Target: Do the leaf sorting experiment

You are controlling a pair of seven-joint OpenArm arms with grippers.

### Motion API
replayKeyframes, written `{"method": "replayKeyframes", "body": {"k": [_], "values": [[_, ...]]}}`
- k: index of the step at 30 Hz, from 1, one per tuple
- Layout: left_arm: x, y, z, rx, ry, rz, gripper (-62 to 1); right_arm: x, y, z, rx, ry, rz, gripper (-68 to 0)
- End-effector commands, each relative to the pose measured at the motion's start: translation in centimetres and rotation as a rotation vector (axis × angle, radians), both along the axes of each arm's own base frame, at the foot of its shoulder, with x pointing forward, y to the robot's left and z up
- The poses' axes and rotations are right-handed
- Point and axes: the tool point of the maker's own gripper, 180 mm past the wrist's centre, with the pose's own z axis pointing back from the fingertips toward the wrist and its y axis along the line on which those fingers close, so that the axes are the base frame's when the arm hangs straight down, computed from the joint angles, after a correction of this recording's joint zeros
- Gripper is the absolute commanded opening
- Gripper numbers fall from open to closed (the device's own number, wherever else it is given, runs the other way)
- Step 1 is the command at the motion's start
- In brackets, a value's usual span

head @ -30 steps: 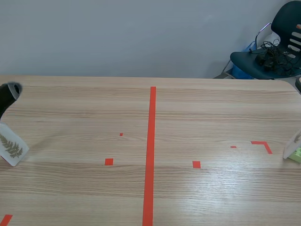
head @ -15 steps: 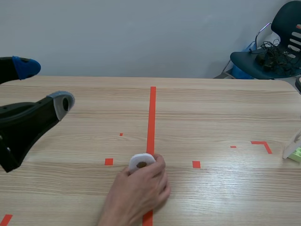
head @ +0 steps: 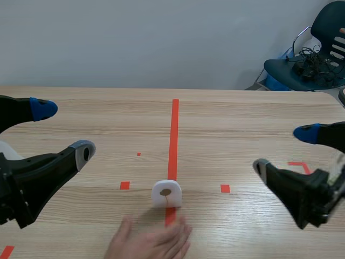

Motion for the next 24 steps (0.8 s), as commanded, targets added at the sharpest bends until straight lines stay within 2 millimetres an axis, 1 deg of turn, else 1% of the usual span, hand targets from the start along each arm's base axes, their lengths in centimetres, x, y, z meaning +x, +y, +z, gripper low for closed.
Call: {"method": "replayKeyframes", "body": {"k": [1, 4, 7, 14, 17, 20, 21, 22, 24], "values": [[0.3, 0.1, 0.6, -0.024, -0.019, 0.006, 1.4, 0.5, 1.2, 0.5, 0.006, -0.043, 0.030, 0.4], [0.3, 0.1, 0.6, -0.024, -0.019, 0.006, 1.4, 0.5, 4.0, -1.0, -0.024, -0.062, 0.097, 0.4], [0.3, 0.1, 0.7, -0.025, -0.019, 0.006, 1.4, 0.9, 6.1, -3.3, -0.047, -0.057, 0.121, 0.4], [0.3, 0.1, 0.7, -0.025, -0.019, 0.006, 1.4, 2.0, 10.9, -8.6, 0.006, -0.006, 0.151, 0.4], [0.3, 0.1, 0.7, -0.025, -0.019, 0.006, 1.4, 1.7, 13.1, -10.4, 0.013, 0.016, 0.185, 0.4], [0.3, 0.1, 0.7, -0.025, -0.019, 0.006, 1.4, 1.1, 14.7, -11.3, 0.001, 0.016, 0.221, 0.4], [0.3, 0.1, 0.7, -0.025, -0.019, 0.006, 1.4, 1.0, 15.0, -11.4, -0.002, 0.010, 0.220, -1.7], [0.3, 0.1, 0.7, -0.025, -0.019, 0.006, 1.4, 0.9, 15.3, -11.5, -0.006, 0.007, 0.220, -6.9], [0.3, 0.1, 0.7, -0.026, -0.019, 0.006, 1.4, 0.6, 15.7, -11.7, -0.011, 0.005, 0.227, -21.0]]}}
